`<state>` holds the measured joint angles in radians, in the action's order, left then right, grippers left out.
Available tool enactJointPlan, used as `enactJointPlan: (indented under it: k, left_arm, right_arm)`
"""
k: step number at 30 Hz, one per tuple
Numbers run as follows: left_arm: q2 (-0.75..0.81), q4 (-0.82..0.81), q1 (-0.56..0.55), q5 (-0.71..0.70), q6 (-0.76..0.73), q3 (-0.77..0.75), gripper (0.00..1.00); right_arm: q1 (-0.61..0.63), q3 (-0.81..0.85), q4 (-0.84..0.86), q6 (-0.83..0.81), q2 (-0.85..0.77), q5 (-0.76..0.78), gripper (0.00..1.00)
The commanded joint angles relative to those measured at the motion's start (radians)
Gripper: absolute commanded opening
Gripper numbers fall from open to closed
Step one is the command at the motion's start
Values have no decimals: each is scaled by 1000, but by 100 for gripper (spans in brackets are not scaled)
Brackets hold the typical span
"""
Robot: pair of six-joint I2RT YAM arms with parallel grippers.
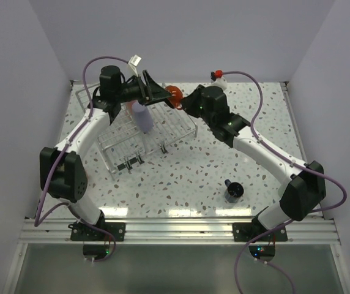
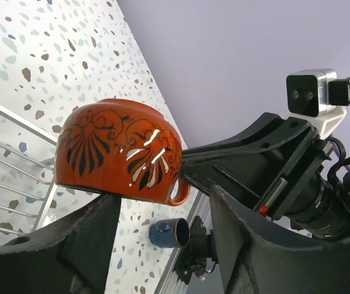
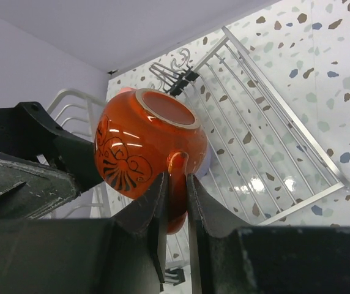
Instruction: Unload the cups from the dish rack
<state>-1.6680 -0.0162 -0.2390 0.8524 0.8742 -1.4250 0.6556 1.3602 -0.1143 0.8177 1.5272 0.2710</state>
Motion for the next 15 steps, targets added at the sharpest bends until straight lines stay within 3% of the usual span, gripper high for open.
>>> enactJointPlan:
  k: [1,4,11,15]
  left_arm:
    - [-13,-114,-13,-13,57,-5,61]
    - [-22,-152,-14,-10,74,-2,57]
    - [-45,-228,-19,-9,115,-25,56]
    - [-56,-243,-28,-6,129,-26,49]
  right_arm:
    - [-1,-1,157,66,-24,-30,0]
    - [1,-10,176,93,-27,-61,0]
    - [1,-72,243,153,-38,-98,0]
    - [7,-64,252,166,-25,-121,0]
